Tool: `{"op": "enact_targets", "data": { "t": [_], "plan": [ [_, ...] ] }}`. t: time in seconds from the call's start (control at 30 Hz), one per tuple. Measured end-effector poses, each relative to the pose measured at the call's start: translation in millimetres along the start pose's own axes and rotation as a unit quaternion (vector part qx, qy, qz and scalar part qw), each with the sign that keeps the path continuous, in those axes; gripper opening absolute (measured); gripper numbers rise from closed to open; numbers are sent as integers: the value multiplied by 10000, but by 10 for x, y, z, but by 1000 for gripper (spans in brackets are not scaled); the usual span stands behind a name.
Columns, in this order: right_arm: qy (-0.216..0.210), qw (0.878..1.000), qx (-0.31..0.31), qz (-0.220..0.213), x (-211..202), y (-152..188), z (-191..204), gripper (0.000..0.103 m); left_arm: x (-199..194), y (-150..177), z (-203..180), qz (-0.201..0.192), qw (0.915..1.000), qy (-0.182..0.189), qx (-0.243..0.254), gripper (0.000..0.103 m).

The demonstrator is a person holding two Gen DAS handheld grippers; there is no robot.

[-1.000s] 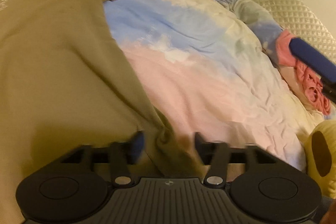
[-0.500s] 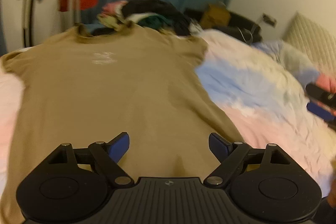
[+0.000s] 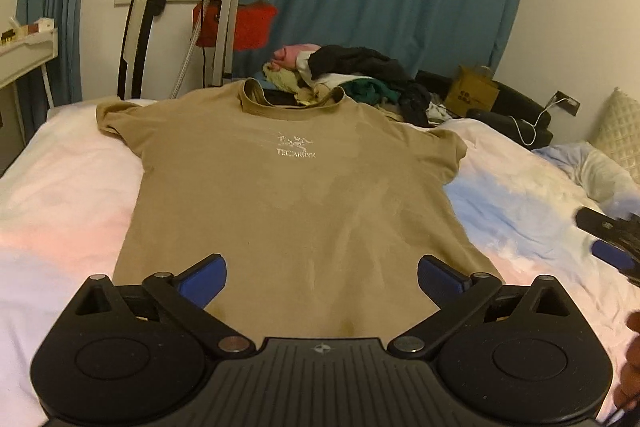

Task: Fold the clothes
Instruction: 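Release the hem and hold both grippers open above the flat T-shirt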

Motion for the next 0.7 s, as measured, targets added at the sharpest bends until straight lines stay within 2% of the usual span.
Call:
{"op": "enact_targets", "data": {
  "t": [0.13, 0.27, 0.4, 0.5, 0.57, 0.63, 0.7],
  "plan": [
    [-157, 9995, 156, 232, 359, -37, 85, 84, 12, 22, -27, -37, 10000, -53, 3, 103],
    [-475, 9887, 1198, 760, 990, -109, -96, 83, 79, 65, 5, -18, 9998, -185, -111, 103],
    [-793, 9548, 2523, 1360, 1804, -45, -460, 84, 188, 131, 102, 34, 9991, -265, -325, 103],
    [-863, 9181, 3606, 1402, 2291, 31, -764, 84, 320, 188, 181, 171, 9985, -352, -394, 103],
    [-1010, 9033, 3945, 1351, 2557, 46, -841, 84, 443, 186, 235, 260, 9977, -365, -508, 103],
    [-1151, 9026, 3925, 1342, 2835, 27, -809, 84, 578, 165, 277, 317, 9967, -347, -665, 103],
    [-1206, 9128, 3654, 1370, 3109, -7, -710, 83, 732, 102, 312, 295, 9959, -288, -811, 103]
  ]
}}
Point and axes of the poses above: each gripper's, at about its wrist camera, not at the fingertips, and x roughly the way its jaws point, z to its left, y to its underside, the point moved 5 cm from there along x, roughly the way its jaws point, and after that the axes turned 12 degrees about y, right-handed, at the moved point
